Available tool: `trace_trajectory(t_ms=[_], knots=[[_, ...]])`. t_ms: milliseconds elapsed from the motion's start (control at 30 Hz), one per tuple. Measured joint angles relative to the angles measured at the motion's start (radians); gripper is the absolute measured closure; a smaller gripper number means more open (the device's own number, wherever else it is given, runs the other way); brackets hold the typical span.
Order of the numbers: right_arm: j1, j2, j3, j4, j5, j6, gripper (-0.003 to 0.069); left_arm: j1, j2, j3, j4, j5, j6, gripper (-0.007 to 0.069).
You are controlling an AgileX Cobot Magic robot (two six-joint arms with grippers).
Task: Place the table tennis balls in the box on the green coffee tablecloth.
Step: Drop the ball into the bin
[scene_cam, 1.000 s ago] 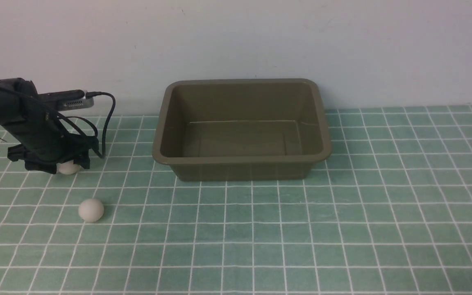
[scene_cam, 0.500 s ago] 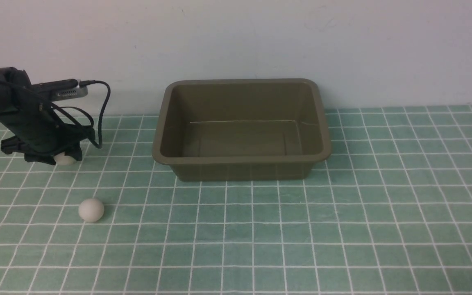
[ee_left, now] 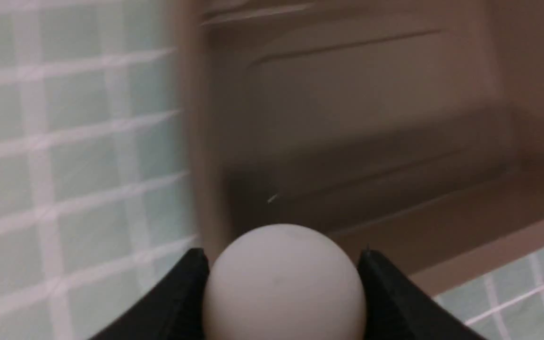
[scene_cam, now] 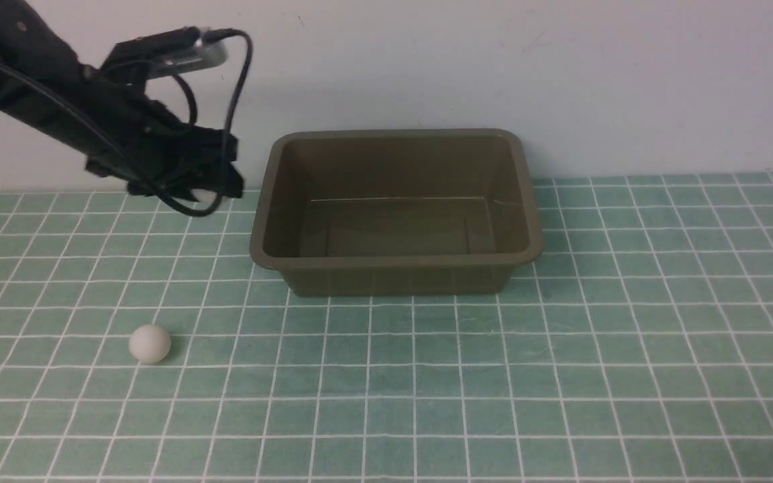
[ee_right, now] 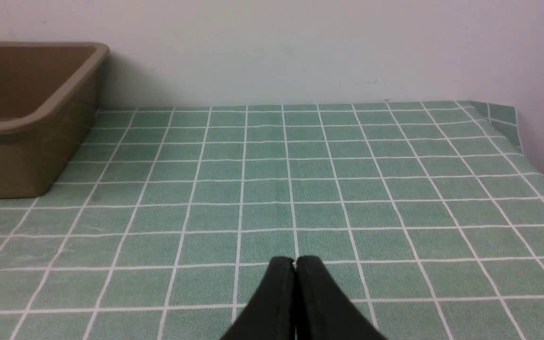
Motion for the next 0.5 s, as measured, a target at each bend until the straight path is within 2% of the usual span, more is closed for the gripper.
trace_trajectory(t_ms=[100,200,400,500], knots=[[0.0,0.0,0.0,0.0,0.0,0.0,0.0675,-0.069,0.029,0.0,-0.105,-0.103,0.18,0.0272],[0.0,0.0,0.0,0.0,0.0,0.0,0.0675,-0.134,0.072,0.0,-0.148,-0.259,0.319,0.0272],[0.0,0.0,0.0,0.0,0.0,0.0,0.0675,-0.211,0.156,0.0,-0.172,-0.461,0.426,0.0272],[0.0,0.0,0.0,0.0,0.0,0.0,0.0675,-0.232,0.204,0.0,-0.181,-0.515,0.435,0.0249]])
